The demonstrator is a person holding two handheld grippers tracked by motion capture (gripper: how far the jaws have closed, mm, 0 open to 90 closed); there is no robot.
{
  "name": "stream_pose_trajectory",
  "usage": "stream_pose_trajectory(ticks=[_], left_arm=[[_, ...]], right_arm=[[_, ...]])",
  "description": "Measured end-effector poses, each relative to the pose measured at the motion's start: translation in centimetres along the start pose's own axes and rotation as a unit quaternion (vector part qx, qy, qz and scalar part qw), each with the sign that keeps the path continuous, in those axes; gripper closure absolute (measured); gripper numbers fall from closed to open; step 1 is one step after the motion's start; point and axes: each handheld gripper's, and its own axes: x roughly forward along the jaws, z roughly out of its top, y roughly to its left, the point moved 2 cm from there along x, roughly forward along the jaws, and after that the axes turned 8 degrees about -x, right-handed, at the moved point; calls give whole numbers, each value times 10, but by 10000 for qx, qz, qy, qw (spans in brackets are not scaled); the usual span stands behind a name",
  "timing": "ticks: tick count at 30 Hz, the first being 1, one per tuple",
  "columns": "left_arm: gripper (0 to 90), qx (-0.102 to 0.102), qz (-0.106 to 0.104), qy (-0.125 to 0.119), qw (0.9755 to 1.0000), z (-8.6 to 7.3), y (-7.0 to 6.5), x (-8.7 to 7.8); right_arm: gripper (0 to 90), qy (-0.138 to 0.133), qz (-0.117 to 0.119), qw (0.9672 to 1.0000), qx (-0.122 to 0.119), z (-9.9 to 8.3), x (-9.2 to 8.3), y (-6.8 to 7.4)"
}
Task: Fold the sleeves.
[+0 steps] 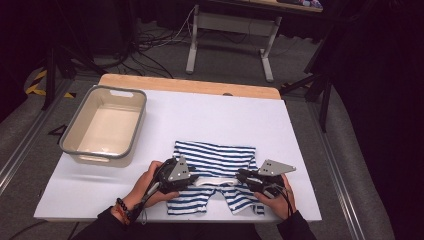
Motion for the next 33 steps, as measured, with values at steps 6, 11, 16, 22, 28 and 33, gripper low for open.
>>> stream_pose_trajectory(ticks=[6, 11, 16, 22, 28, 33], left_arm=[[700, 169, 1, 171, 9997, -5, -10, -4], [663, 46, 42, 329, 9994, -12, -13, 0], [585, -107, 115, 399, 9991, -15, -7, 4], [611, -363, -201, 396, 9984, -19, 2, 7], [785, -180, -96, 515, 9985, -15, 0, 7], [837, 31, -17, 554, 9985, -12, -3, 5]], right_arm=[[732, 169, -20, 9998, -109, -2, 2, 8], [682, 402, -48, 9991, -100, -12, 3, 16], [653, 503, -136, 9986, -121, -14, 2, 16], [706, 626, -75, 9980, -104, -17, 7, 12], [825, 706, -171, 9972, -180, -15, 8, 13], [844, 626, -198, 9978, -130, -12, 5, 11]])
